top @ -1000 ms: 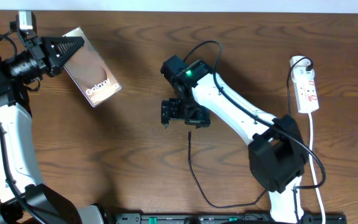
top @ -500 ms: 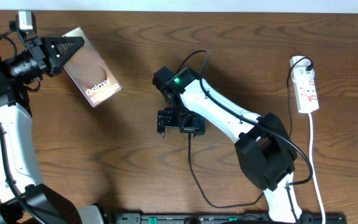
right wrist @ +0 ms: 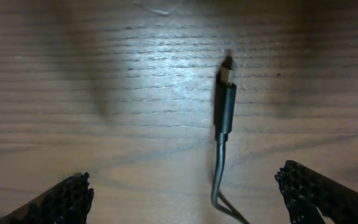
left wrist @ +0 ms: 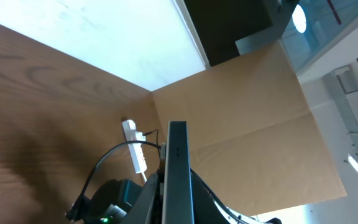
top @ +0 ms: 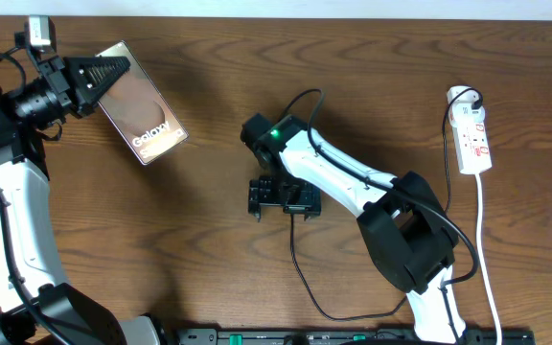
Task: Plug charger to phone and switch on socket
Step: 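Move the right gripper over the black cable's USB-C plug on the table, then lower the right gripper and close it on the USB-C plug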
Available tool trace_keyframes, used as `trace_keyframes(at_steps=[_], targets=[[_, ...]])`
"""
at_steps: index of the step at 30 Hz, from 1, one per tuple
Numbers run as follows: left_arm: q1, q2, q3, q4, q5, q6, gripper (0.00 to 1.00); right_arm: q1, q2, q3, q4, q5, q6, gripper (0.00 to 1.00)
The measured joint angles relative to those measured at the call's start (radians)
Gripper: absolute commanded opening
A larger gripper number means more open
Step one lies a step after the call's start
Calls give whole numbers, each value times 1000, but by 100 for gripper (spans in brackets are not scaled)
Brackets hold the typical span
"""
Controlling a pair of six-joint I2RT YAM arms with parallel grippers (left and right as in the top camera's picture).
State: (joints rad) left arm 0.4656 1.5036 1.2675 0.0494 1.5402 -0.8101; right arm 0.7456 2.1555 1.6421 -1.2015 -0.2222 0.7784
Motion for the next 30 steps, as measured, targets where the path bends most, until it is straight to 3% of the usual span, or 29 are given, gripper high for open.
trace_keyframes(at_steps=[30], targets=[[0,0,0,0,0,0,8,-26,0,-27,66,-18,-2,93]])
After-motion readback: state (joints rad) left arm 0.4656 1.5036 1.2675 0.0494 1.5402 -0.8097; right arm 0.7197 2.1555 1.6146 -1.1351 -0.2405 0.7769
